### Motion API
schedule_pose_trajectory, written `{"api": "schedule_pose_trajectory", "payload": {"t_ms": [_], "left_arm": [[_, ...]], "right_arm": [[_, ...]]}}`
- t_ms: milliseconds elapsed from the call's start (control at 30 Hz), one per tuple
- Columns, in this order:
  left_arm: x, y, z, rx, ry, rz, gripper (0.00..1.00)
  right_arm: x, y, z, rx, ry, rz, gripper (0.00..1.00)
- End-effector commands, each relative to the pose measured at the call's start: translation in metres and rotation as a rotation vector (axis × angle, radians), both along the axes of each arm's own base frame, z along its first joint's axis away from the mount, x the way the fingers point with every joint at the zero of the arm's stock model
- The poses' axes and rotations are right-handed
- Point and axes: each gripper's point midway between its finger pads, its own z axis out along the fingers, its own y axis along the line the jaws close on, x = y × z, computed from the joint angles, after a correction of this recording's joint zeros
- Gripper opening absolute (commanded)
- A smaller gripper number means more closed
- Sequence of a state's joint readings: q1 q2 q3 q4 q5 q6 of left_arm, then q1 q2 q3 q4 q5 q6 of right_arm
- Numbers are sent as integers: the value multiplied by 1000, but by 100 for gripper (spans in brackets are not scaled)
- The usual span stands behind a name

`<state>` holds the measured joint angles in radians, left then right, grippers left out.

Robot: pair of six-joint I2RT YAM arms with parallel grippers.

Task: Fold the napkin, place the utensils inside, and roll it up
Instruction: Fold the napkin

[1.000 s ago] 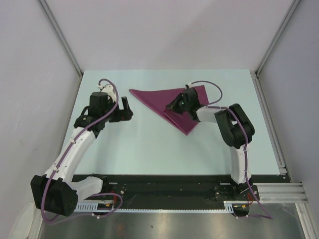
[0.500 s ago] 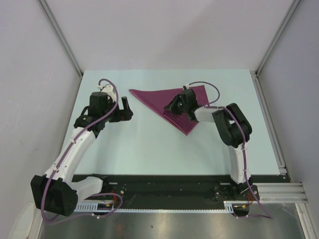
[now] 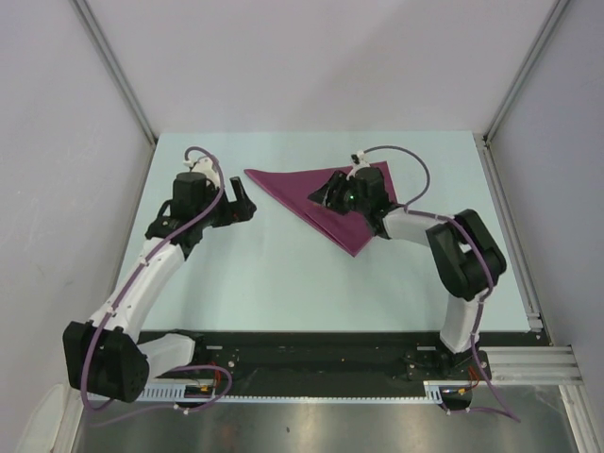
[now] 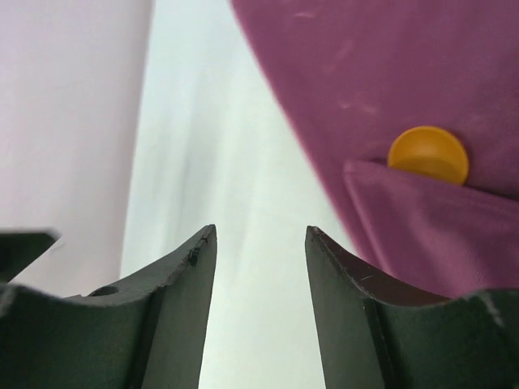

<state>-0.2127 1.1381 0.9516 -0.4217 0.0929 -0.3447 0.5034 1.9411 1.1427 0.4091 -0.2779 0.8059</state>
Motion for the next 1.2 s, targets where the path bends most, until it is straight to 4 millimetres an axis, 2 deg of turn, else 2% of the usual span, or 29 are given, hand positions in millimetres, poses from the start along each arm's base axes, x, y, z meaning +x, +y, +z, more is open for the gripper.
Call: {"api": "schedule_pose_trajectory", "payload": {"t_ms": [0, 33, 67, 100, 167, 200, 233, 267, 300, 333, 367, 400, 433, 467, 500, 533, 600, 633, 700, 867, 967, 1000, 1167], "left_arm": [[30, -15, 5, -168, -62, 63, 100], [41, -17, 12, -206, -95, 86, 99], [51, -17, -3, -198, -62, 105, 99], [61, -17, -1, -200, -71, 126, 99], [82, -12, -7, -200, -78, 173, 98], [99, -13, -17, -222, -62, 199, 98], [106, -13, -22, -246, -52, 209, 98], [116, -9, -23, -277, -65, 234, 98], [130, -11, -30, -326, -76, 255, 97], [137, -9, -34, -341, -82, 271, 95], [146, -5, -40, -344, -83, 296, 94], [158, -4, -34, -352, -105, 307, 93], [167, -3, -56, -336, -65, 323, 91], [182, -2, -50, -340, -88, 329, 90], [188, -1, -55, -340, -79, 337, 89], [195, 1, -78, -334, -38, 353, 85], [211, 6, -81, -372, -38, 369, 80], [216, 6, -92, -383, -21, 369, 77], [229, 9, -92, -409, -34, 367, 74], [254, 17, -109, -416, -16, 389, 64], [262, 21, -116, -422, -4, 412, 63], [264, 20, -127, -425, 14, 417, 61], [272, 20, -142, -451, 46, 426, 56]], "right_arm": [[-16, -20, 86, 84, -213, 21, 53], [-18, -28, 91, 76, -229, 14, 53], [-21, -35, 98, 70, -242, 9, 53], [-32, -45, 107, 60, -246, 5, 53], [-38, -63, 118, 25, -278, -14, 53], [-45, -73, 111, -6, -256, -29, 53], [-54, -82, 133, -2, -308, -40, 53], [-56, -92, 139, -22, -331, -58, 53], [-63, -101, 136, -37, -318, -67, 53], [-72, -108, 154, -26, -356, -80, 53], [-76, -118, 158, -26, -365, -97, 53], [-81, -122, 160, -27, -365, -102, 53], [-89, -128, 170, -16, -391, -113, 53], [-92, -132, 174, -15, -400, -120, 53], [-94, -138, 175, -18, -397, -130, 53], [-97, -141, 177, -18, -400, -135, 53], [-102, -148, 184, -16, -412, -145, 53], [-104, -151, 186, -17, -415, -149, 53], [-107, -154, 187, -20, -416, -153, 53], [-107, -161, 183, -28, -404, -166, 53], [-106, -162, 182, -28, -399, -171, 53], [-106, -162, 181, -28, -394, -169, 53], [-106, -165, 178, -38, -384, -178, 53]]}}
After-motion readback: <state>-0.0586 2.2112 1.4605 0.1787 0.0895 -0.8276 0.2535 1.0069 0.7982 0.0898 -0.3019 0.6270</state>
